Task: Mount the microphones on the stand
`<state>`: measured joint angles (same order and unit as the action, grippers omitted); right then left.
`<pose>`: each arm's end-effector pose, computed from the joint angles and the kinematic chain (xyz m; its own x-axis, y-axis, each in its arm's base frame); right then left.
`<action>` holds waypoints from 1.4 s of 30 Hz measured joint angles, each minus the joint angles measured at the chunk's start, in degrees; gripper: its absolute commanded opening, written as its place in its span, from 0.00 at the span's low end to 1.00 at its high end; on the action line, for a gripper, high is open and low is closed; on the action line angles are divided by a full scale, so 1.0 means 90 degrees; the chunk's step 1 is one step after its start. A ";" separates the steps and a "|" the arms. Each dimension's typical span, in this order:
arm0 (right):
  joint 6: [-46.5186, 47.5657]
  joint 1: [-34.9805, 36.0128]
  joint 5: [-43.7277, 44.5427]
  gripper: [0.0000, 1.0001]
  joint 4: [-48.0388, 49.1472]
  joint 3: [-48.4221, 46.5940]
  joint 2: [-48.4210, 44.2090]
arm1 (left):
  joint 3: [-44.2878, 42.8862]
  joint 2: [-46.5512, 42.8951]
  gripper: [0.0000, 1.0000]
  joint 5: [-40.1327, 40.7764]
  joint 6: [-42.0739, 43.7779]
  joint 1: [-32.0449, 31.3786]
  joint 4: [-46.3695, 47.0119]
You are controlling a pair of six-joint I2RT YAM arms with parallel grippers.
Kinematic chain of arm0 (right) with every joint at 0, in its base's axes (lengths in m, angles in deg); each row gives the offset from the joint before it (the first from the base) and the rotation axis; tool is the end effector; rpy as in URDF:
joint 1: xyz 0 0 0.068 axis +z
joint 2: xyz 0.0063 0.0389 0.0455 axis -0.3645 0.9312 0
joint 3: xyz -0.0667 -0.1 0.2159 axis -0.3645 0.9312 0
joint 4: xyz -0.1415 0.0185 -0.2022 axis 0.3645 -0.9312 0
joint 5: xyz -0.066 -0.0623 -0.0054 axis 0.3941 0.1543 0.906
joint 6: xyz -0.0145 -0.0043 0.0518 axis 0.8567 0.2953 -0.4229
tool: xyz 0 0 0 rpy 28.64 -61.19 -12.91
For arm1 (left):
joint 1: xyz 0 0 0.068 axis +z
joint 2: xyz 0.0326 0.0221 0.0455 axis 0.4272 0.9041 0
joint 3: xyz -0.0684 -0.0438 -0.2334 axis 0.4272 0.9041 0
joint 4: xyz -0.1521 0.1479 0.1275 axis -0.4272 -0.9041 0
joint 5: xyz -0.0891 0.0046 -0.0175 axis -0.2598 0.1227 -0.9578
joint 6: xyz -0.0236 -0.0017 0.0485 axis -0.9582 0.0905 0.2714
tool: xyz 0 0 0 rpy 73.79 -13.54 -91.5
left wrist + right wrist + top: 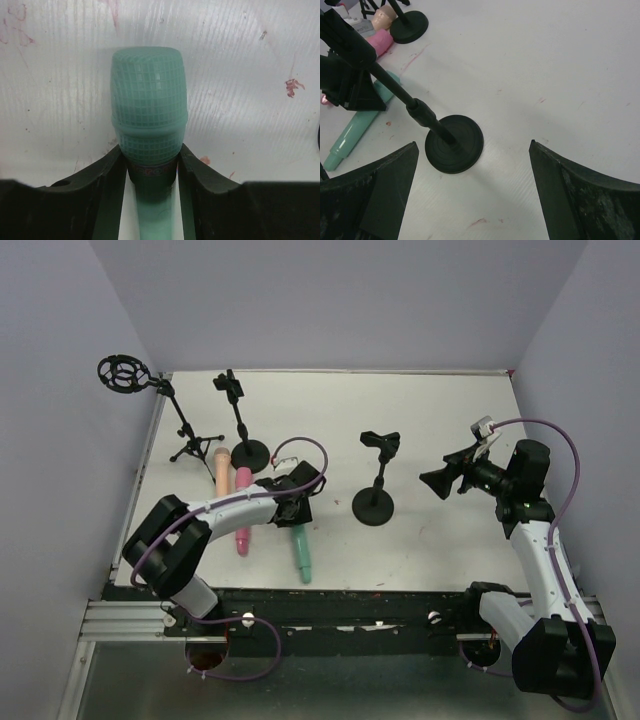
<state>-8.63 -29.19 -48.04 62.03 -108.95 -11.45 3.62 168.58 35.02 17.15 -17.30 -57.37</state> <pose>0.2094 -0.0012 0.2628 -0.3015 -0.0389 -0.9527 -0.6578 0.7317 0.1783 0.2096 -0.1795 0.1526 -0.8600 -0.2549 -0.4421 -0.1977 0.9651 -0.1718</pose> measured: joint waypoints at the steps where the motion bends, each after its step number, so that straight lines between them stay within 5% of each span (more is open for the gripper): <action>1: 0.0000 0.0000 0.0000 1.00 -0.0002 0.0000 0.0000 | 0.0044 -0.0180 0.03 0.0002 0.0034 -0.0039 -0.0051; 8: 0.0406 0.0000 -0.0036 1.00 -0.0602 -0.0401 0.0182 | 0.0160 -0.3019 0.00 -0.0095 0.1071 -0.0112 -0.0114; 16: 0.2229 0.0000 -0.0780 1.00 -0.3334 -0.3060 0.1044 | -0.0090 -0.5931 0.00 -0.1564 0.3449 -0.0109 0.0755; 23: 0.5520 0.0095 -0.1875 1.00 -0.6382 -0.4622 0.1749 | -0.1277 -0.5493 0.00 -0.2895 0.5345 -0.0095 0.1326; 29: 0.7004 0.0714 -0.2030 1.00 -0.7308 -0.4728 0.2137 | -0.1926 -0.4522 0.00 -0.3781 0.6023 0.0107 0.1734; 42: 0.4930 0.1537 -0.1868 1.00 -0.5253 -0.4911 0.2628 | -0.1926 -0.3701 0.00 -0.4748 0.6016 0.0211 0.2841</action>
<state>35.74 -15.36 -64.84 14.75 -153.14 12.20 -13.72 135.27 -7.71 71.29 -15.39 -31.80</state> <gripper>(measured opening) 0.998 0.478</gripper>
